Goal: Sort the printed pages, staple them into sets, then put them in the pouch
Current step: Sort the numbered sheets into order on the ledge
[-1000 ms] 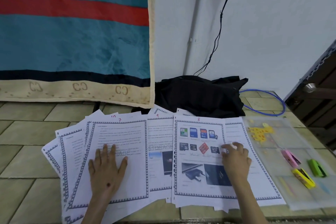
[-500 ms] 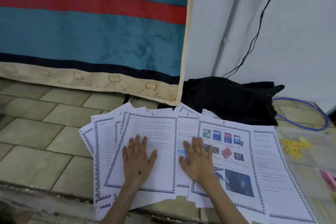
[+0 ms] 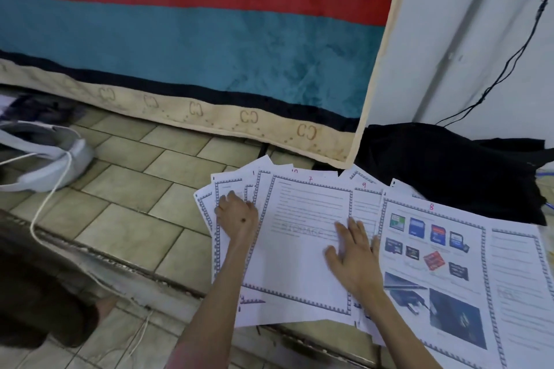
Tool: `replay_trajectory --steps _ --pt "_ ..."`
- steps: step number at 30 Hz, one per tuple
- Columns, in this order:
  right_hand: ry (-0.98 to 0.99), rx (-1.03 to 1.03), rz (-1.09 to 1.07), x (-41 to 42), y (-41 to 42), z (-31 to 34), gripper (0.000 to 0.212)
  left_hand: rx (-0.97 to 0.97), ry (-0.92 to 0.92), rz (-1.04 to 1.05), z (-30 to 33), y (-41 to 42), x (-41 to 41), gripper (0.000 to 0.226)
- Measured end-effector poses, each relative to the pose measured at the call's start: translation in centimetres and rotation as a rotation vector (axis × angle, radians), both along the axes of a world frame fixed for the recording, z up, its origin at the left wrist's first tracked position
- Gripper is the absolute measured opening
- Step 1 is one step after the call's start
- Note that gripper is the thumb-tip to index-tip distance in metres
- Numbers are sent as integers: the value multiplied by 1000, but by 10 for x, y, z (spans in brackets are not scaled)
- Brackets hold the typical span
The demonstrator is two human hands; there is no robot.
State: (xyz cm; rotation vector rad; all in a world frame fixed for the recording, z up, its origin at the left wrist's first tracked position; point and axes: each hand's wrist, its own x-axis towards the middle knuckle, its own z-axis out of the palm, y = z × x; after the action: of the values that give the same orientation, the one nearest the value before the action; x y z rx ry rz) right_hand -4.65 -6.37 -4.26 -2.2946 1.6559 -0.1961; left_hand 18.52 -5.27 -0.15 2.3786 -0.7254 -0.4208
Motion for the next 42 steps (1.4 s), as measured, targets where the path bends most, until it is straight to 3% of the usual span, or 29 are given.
replay_trajectory --steps 5,9,11,14,17,21,24,26,29,34,37,42 --pt "-23 -4 -11 0 -1 -1 91 53 99 152 5 -20 26 63" --pt "-20 -5 -17 1 0 0 90 15 40 223 7 -23 44 49" --pt "-3 -5 -7 2 0 2 87 -85 24 192 5 -23 53 40" --pt "24 -2 35 4 1 3 81 -375 205 188 7 -16 60 27" --pt "57 2 50 3 1 2 78 -494 247 241 18 -8 59 19" --pt "108 -4 63 3 2 3 87 -466 5 205 56 0 52 21" --pt "112 -2 56 6 2 4 96 -354 -148 -57 100 -3 31 21" --pt "139 0 55 7 3 5 101 -399 -183 -199 122 -9 7 22" --pt "197 -2 65 9 4 7 100 -482 -245 -313 148 -14 -31 24" --pt "150 122 87 7 0 14 92 -406 -586 -406 210 5 -69 35" --pt "151 238 97 6 -6 21 70 -511 -650 -335 251 24 -68 31" --pt "68 314 91 1 -14 30 67 -797 -650 -407 293 47 -41 25"
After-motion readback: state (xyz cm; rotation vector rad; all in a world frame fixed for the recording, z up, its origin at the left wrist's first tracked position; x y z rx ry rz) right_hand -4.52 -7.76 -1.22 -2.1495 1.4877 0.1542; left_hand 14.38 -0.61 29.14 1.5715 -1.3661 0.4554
